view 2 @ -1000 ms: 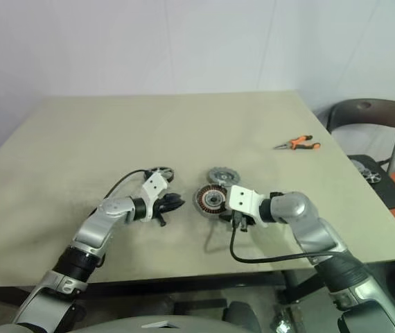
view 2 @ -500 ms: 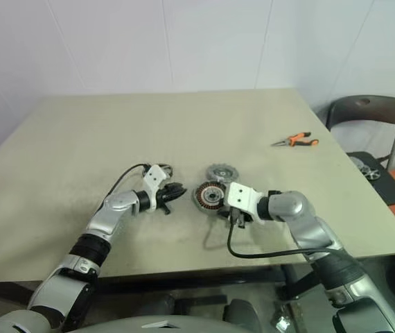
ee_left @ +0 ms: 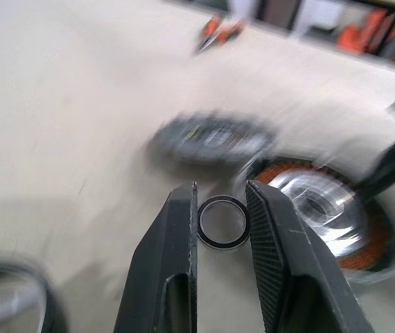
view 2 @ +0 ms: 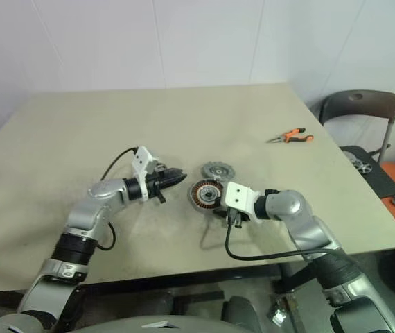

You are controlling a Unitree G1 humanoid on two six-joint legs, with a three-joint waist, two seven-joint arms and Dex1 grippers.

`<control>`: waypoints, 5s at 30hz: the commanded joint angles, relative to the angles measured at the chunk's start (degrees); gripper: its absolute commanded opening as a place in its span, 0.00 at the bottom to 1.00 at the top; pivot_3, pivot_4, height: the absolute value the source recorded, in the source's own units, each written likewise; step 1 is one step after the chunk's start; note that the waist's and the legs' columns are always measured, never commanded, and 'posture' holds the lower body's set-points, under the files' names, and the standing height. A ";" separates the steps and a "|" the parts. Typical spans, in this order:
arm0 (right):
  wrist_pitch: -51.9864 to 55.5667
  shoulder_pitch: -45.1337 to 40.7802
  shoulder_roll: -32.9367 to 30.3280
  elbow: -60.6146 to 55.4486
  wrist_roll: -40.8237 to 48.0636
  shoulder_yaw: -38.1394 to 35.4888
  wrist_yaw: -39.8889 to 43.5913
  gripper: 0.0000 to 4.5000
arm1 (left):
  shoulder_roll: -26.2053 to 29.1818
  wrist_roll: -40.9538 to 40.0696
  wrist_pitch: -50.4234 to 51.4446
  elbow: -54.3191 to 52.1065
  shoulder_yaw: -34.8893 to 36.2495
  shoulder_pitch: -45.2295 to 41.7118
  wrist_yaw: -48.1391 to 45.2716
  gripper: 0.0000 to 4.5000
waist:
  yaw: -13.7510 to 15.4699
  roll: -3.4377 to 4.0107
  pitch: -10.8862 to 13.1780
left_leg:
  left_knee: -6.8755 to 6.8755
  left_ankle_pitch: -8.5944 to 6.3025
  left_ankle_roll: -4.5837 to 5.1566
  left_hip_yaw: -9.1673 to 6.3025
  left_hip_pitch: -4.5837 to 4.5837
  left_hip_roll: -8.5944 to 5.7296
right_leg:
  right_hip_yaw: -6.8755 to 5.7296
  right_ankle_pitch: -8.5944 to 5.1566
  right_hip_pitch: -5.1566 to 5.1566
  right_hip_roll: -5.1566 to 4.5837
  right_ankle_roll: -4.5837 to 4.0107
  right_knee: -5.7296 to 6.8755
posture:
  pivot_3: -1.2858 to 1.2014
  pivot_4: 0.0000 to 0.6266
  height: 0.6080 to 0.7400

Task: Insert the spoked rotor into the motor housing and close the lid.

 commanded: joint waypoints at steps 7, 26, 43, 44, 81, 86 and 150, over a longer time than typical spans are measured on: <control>1.46 -0.09 0.42 2.80 -1.55 0.25 -1.76 0.37 | 9.70 1.15 0.43 -9.94 -2.74 1.80 -4.22 0.15 | 0.12 0.09 0.06 | 0.14 0.00 0.00 -0.01 -0.05 0.00 | 0.01 0.05 -0.04 -0.02 -0.08 0.01 | 0.52 0.00 1.00; 26.15 0.52 1.85 -9.78 15.86 -17.35 -8.54 0.37 | -1.45 5.12 -8.46 7.81 -5.80 -3.97 -2.10 0.15 | 1.84 0.42 0.31 | 0.42 0.12 0.19 0.10 -1.53 -0.10 | -0.06 0.64 -1.28 -0.01 0.15 0.15 | 0.52 0.00 1.00; 2.68 -18.60 -7.75 -5.50 8.06 3.68 17.49 0.49 | -0.14 0.11 -3.96 4.28 -0.06 -5.46 -2.04 0.15 | 1.63 0.49 0.38 | 1.32 0.03 0.38 0.06 -1.45 -0.02 | -0.14 0.78 -1.04 0.27 0.32 0.28 | 0.52 0.00 1.00; -1.49 -19.79 -7.47 -2.33 6.06 5.35 18.82 0.56 | -0.16 0.09 -3.88 3.87 0.09 -5.02 -1.61 0.15 | 1.63 0.49 0.38 | 1.36 0.03 0.39 0.07 -1.45 -0.02 | -0.13 0.81 -1.02 0.27 0.34 0.27 | 0.52 0.00 1.00; -24.54 -29.73 3.99 30.53 -9.50 10.78 21.81 0.78 | -1.15 0.07 -2.10 -3.39 -0.17 3.17 5.04 0.15 | 1.49 0.50 0.37 | 1.59 0.20 0.12 0.16 -1.27 -0.02 | 0.11 0.93 -0.99 0.31 0.40 1.11 | 0.52 0.00 1.00; -24.53 -30.78 5.25 32.35 -10.08 10.36 20.48 0.71 | -0.94 0.09 -2.10 -3.47 -0.16 3.43 5.16 0.15 | 1.11 0.51 0.35 | 1.58 0.22 0.11 0.15 -1.24 -0.01 | 0.13 0.94 -0.99 0.34 0.39 1.16 | 0.52 0.00 1.00; -27.32 -30.98 3.32 21.30 -8.00 10.00 27.60 0.44 | 0.45 -5.31 3.60 -5.84 1.12 3.41 3.11 0.15 | -1.13 0.45 0.31 | 1.47 0.31 -0.33 -0.20 -0.19 -0.01 | 1.86 1.32 -1.04 1.27 -0.38 1.30 | 0.52 0.00 1.00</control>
